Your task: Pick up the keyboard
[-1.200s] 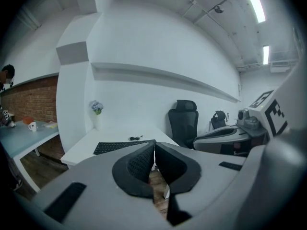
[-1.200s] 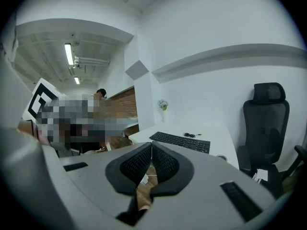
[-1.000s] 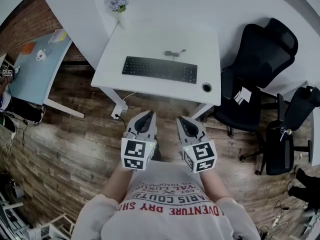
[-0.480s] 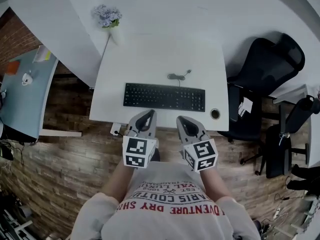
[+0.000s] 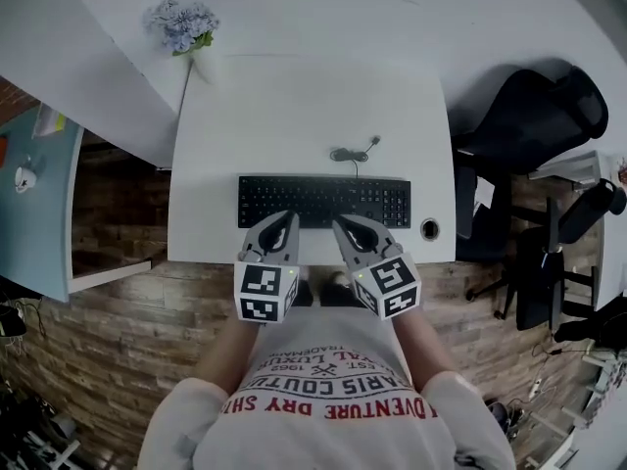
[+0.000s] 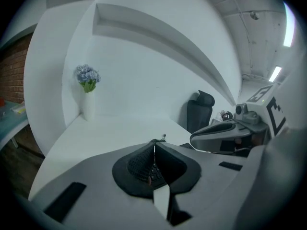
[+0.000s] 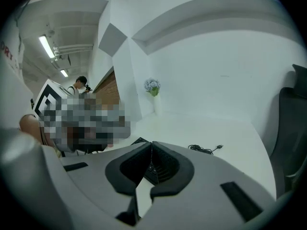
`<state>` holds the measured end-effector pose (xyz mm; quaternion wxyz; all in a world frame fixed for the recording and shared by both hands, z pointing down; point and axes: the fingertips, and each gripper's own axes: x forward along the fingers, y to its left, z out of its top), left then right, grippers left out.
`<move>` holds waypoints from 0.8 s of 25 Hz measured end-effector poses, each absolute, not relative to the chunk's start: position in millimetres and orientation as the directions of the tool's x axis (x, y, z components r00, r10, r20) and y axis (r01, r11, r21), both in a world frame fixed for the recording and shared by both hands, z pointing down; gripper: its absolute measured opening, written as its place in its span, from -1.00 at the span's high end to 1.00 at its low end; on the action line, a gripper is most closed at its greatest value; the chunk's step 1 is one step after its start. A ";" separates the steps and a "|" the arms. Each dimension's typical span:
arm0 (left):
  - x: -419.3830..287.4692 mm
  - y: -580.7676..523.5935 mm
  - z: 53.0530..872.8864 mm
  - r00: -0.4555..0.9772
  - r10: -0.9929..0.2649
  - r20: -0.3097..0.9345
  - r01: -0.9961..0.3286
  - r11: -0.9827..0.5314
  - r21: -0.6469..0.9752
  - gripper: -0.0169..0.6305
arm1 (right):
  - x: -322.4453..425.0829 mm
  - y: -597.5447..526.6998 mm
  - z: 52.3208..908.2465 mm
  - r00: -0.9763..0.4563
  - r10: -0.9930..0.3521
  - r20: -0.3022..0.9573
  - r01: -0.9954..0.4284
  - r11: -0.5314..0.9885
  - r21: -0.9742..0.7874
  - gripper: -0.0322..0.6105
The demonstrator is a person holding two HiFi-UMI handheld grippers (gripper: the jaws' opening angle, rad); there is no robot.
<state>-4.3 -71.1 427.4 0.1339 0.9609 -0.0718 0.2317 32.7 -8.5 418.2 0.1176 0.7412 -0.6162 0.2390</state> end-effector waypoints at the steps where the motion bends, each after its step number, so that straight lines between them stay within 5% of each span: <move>1: -1.3 -72.3 432.9 0.877 -0.071 0.475 -0.203 -0.951 0.233 0.86 | 36.4 -12.1 423.3 0.115 -0.852 0.511 -0.971 -0.205 -0.123 0.82; 20: 29.7 -70.4 512.6 0.710 -0.261 0.654 -0.607 -0.698 0.380 0.86 | 97.2 -46.4 508.3 -0.274 -0.661 0.699 -0.962 0.195 -0.192 0.82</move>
